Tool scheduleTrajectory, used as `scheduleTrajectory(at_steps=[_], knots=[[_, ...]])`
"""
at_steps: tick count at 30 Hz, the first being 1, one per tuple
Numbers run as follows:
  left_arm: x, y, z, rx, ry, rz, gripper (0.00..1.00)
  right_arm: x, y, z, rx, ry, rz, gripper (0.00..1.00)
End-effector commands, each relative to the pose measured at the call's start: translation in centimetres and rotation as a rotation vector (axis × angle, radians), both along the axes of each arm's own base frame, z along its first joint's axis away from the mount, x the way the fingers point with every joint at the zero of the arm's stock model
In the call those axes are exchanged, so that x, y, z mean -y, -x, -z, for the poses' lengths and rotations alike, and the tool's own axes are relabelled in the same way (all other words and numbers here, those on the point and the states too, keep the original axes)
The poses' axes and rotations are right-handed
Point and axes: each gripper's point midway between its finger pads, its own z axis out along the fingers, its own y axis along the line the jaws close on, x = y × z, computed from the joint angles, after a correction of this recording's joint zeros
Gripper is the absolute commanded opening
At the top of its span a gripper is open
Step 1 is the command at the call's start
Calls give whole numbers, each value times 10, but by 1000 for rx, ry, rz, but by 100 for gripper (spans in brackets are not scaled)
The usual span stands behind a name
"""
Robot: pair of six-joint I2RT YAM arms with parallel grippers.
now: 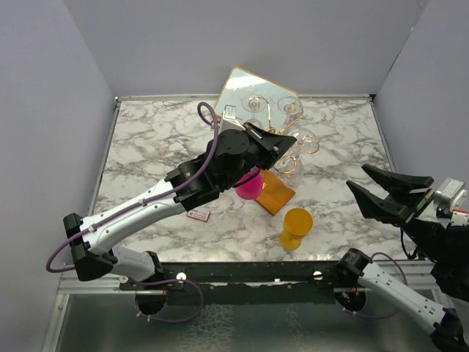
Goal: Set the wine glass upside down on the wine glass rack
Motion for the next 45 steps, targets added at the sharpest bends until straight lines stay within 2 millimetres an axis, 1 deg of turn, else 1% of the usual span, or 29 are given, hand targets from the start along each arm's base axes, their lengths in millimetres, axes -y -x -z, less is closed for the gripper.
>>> scheduleTrajectory(at_steps=[1, 7, 11, 15, 25, 33, 37, 42, 43, 45], knots=[[-12, -10, -3, -6, 26, -48, 0, -1, 8, -17, 43, -43, -37, 50], [-17, -19, 6, -17, 10, -71, 0, -6, 4, -15, 41, -40, -39, 50], [-25, -23, 6, -6, -4, -99, 0, -9, 0, -13, 34, -34, -38, 50], [-31, -23, 4, 2, -6, -102, 0, -11, -3, -12, 31, -35, -30, 50], [-46, -12, 5, 1, -20, -85, 0, -15, -16, -11, 36, -41, 2, 49], [-46, -5, 11, -15, -29, -46, 0, -21, -25, -11, 38, -53, 13, 49], [-46, 0, 5, 8, -30, -18, 0, -22, -28, -8, 27, -63, 18, 49], [-48, 9, 2, 20, -29, 21, 0, -24, -31, -8, 13, -76, 20, 48], [-48, 9, 9, 14, -42, 28, 0, -24, -32, -9, 12, -79, 23, 48], [-47, 12, 15, 8, -54, 44, 0, -23, -33, -9, 11, -80, 28, 48]])
